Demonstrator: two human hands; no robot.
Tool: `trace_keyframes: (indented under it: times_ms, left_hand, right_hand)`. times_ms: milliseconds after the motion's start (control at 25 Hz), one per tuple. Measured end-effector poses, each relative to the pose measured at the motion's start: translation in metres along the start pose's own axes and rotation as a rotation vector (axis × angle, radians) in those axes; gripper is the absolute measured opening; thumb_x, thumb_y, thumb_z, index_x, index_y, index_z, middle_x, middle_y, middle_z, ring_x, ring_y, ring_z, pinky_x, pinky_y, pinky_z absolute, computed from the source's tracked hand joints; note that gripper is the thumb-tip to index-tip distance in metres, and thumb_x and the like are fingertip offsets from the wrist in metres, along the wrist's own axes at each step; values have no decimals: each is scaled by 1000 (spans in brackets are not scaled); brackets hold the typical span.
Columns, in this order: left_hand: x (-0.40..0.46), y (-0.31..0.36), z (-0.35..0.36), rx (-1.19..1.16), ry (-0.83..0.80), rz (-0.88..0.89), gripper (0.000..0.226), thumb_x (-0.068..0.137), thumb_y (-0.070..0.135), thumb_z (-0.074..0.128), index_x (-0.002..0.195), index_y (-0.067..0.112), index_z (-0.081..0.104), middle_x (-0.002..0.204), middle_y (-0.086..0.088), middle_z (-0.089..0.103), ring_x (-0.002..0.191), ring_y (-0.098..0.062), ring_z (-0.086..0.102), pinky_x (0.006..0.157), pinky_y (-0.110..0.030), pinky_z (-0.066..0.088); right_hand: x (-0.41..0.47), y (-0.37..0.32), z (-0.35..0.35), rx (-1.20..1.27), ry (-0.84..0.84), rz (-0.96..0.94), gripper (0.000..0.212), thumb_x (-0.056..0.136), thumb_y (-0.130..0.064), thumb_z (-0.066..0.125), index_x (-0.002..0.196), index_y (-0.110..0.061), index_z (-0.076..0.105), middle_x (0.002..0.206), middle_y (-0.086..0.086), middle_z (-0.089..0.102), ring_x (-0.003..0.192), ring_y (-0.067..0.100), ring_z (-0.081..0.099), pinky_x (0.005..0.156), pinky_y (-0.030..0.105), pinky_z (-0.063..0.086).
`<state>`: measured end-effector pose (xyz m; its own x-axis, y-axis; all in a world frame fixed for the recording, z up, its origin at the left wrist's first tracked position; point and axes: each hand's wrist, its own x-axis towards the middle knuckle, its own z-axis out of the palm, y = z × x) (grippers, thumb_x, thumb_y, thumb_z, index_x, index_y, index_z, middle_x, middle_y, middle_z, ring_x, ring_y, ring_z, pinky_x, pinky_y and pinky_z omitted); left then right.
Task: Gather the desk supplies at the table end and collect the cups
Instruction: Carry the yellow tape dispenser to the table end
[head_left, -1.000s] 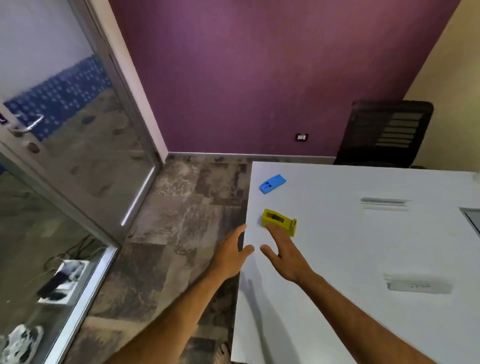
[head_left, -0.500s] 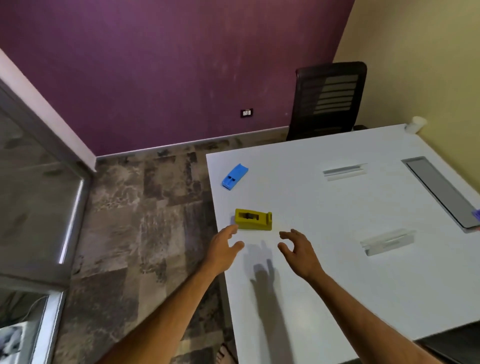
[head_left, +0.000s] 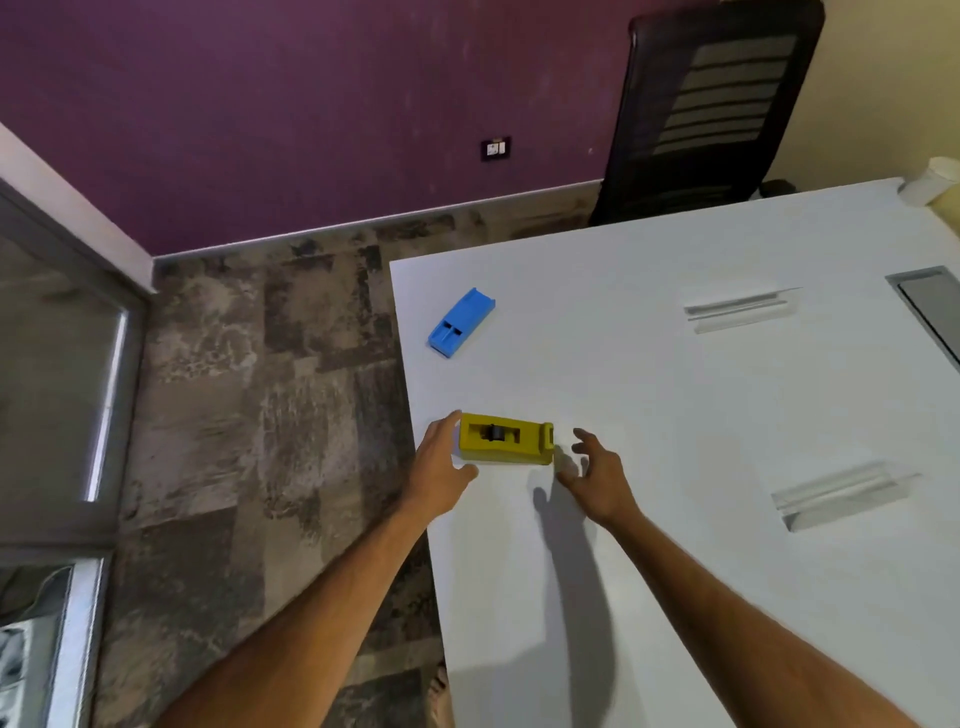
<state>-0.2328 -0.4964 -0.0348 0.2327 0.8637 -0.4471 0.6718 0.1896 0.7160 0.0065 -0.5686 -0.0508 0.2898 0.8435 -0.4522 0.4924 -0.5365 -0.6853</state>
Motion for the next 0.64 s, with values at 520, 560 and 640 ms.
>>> trace_keyframes:
  times_ms: [520,560,640]
  left_hand:
    - [50,-20,33,-162,40,-65,72,81,-2,76,128,43,45,125,3,58,114,-23,60,95,-51,56]
    - [46,-19,32,-150,32,-50,67,81,-1,76,125,40,47,122,3,58,111,-23,61,93,-49,57]
    - [37,-17,28,-124,20,-11,63,82,2,78,129,30,46,123,0,58,111,-22,61,90,-39,58]
  right_hand:
    - [51,18,29,148,-66,-66,58,68,-24,67,123,-35,52,111,1,66,93,25,70,82,48,57]
    - [51,18,25,161,-73,-66,56,68,-27,67,121,-36,53,109,1,67,92,26,70,81,48,58]
    - [45,13,16,154,-71,-112,56,71,-32,67,125,-34,55,116,0,66,100,26,68,85,44,57]
